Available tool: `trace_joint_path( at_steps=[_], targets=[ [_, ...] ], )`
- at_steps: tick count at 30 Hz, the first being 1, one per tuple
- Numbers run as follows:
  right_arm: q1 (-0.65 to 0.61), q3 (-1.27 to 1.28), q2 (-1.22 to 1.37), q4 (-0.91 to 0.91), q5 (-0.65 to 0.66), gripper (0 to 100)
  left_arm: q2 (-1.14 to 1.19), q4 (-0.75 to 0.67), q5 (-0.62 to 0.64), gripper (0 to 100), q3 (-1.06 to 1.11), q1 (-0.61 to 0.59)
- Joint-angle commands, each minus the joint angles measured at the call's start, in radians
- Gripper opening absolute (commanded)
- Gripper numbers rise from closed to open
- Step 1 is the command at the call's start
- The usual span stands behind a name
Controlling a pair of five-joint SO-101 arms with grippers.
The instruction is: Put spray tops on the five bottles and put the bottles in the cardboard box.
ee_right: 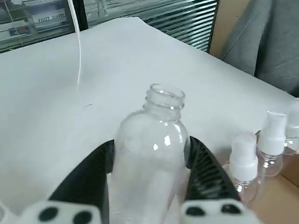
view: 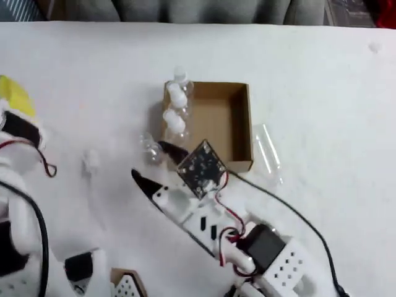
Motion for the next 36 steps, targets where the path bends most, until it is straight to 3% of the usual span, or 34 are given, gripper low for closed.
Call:
trace_joint_path(
  at_steps=[1,9,15,18,26,31,36],
  targets=[
    [-0.05,0.107,-0.082,-0.133,-0.011,1.6,-0.047,-0.101,0.015,2,-0.055,0.001],
    [-0.097,0.259,-0.246,-0.176,-0.011,1.6,-0.048,-0.181,0.015,2,-0.057,0.165],
    [-0.185,0.371,-0.377,-0.176,-0.011,1.6,-0.056,-0.109,0.063,2,-0.061,0.292],
    [-0.245,0.4,-0.409,-0.176,-0.008,1.6,-0.056,-0.106,0.132,2,-0.057,0.298],
    [-0.26,0.411,-0.407,-0.177,-0.006,1.6,-0.162,-0.035,0.133,2,-0.054,0.298],
    [-0.26,0.411,-0.407,-0.177,-0.008,1.6,-0.245,-0.032,0.029,2,-0.031,0.298],
    [-0.26,0.411,-0.407,-0.177,-0.008,1.6,-0.275,-0.034,0.009,2,0.055,0.298]
  ],
)
